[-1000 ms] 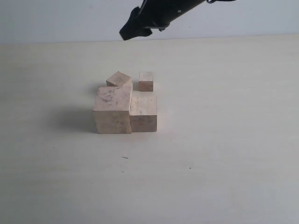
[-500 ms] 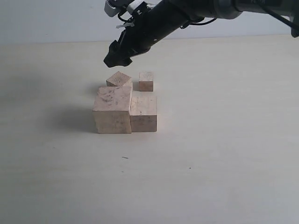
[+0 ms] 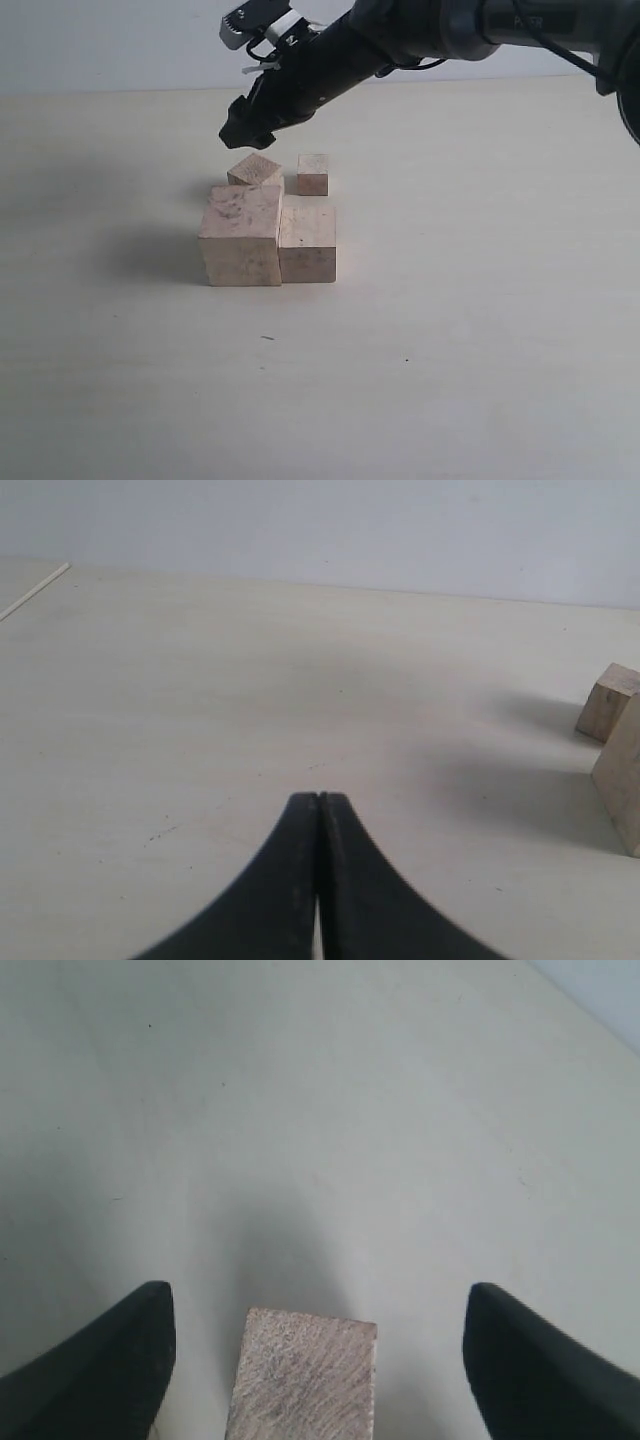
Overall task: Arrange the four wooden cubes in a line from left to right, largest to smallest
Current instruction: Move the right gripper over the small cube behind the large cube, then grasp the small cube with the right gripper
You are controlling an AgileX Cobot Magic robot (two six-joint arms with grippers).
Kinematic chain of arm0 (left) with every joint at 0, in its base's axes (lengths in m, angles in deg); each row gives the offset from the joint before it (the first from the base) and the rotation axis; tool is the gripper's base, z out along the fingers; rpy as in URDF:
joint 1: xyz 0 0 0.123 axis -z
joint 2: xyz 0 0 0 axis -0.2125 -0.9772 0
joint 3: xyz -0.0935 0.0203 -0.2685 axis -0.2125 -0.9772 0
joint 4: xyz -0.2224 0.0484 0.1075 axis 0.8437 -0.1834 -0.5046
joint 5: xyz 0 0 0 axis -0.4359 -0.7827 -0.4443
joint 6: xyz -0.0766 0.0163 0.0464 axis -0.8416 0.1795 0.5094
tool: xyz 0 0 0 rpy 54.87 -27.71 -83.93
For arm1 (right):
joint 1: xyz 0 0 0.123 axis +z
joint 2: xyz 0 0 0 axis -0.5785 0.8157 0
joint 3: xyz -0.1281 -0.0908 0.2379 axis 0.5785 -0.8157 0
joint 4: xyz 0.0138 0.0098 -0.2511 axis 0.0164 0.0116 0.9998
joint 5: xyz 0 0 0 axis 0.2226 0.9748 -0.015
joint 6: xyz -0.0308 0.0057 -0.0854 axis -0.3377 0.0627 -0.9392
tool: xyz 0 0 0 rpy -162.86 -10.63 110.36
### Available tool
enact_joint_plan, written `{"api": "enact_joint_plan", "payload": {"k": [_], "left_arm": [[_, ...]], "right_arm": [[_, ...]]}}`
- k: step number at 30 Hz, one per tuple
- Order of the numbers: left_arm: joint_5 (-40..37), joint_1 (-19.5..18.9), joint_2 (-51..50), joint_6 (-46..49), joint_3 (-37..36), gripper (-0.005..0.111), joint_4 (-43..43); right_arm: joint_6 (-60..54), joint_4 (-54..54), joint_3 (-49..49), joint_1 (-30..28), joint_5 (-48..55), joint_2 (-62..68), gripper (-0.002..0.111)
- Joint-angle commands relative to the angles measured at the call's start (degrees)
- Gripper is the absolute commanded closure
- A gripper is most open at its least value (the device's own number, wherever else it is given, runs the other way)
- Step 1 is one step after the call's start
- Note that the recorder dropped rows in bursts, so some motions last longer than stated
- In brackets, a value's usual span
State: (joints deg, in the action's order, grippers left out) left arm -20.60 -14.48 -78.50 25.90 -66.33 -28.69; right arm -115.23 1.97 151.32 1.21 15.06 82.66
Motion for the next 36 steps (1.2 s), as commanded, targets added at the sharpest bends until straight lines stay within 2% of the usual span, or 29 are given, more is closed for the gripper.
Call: {"api": "enact_joint_plan", "payload": {"k": [1, 36], "left_arm": [[0.74, 0.05, 0.32, -0.15, -0.19, 0.107, 0.04], [0.74, 0.05, 0.32, -0.15, -0.19, 0.107, 0.04]], "right_arm": [[-0.22, -1.76, 0.4, 0.07, -1.69, 1.49, 0.033], [-3.19, -6.74, 0.4, 0.07, -3.31, 4.73, 0.033]]}}
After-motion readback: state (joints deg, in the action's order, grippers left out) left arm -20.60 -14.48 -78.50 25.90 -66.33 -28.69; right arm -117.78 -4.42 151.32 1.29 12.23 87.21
